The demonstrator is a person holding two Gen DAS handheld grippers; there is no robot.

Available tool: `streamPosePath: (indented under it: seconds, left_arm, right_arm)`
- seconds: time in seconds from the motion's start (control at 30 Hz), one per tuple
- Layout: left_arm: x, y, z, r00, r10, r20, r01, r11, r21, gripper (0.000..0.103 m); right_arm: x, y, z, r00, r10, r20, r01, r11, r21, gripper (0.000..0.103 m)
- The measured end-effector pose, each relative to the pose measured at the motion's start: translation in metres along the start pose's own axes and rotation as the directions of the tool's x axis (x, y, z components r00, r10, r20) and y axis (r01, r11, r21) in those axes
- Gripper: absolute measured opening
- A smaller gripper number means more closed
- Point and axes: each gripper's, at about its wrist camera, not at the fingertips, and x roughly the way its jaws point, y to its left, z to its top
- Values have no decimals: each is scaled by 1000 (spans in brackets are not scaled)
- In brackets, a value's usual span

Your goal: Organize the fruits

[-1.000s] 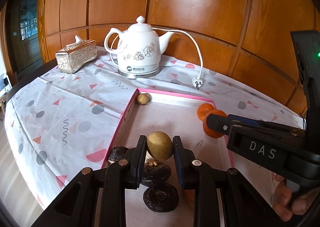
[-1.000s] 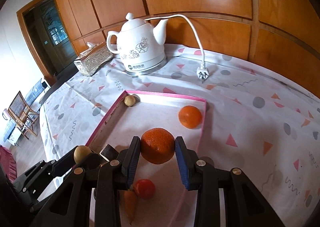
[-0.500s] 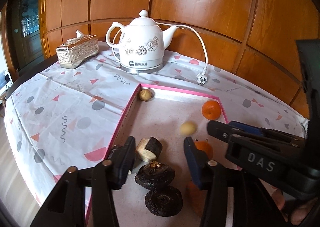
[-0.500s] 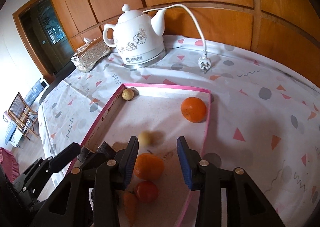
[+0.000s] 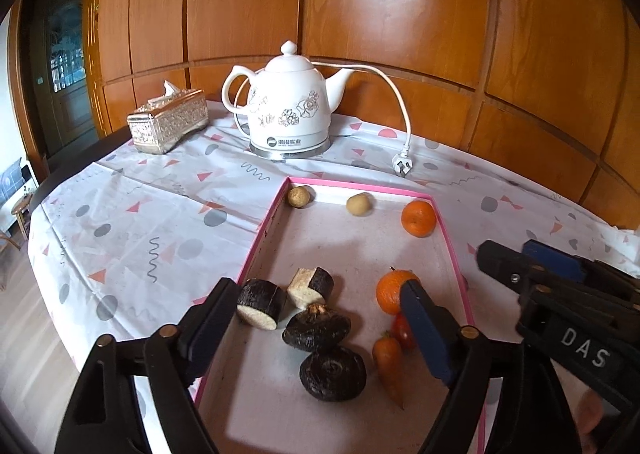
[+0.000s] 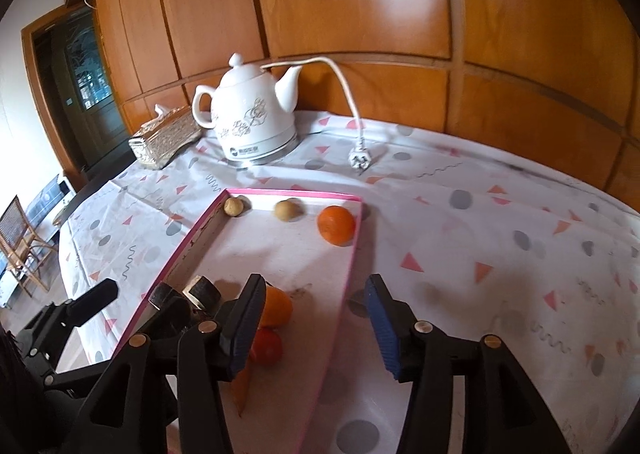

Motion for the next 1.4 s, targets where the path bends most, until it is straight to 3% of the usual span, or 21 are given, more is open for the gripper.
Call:
streamPosePath:
  seconds: [0.2,0.33,0.63,1.13,1.4]
  left_arm:
    - [-18,1,-8,1000,-8,21,8,1000,-15,91]
    - [-31,0,-15,999,-5,39,6,1000,-12,103]
    - [-46,1,-26,999,-29,46,30,1000,-11,103]
    - [-50,7,-25,997,44,61,-41,998,-48,103]
    - [-50,8,-25,998,44,50,-42,998,-48,103]
  right_arm:
    - [-28,-10,-16,996,-71,51,69,997,33,53]
    - [-36,-11,-32,993,-107,48,106,994,17,53]
    - [-32,-2,-65,992,-126,-8,126,992,-16,53]
    - [-34,8,-67,993,-120,-2,120,992,-47,53]
    - [-32,11,-69,993,-116,-5,115,992,-60,53]
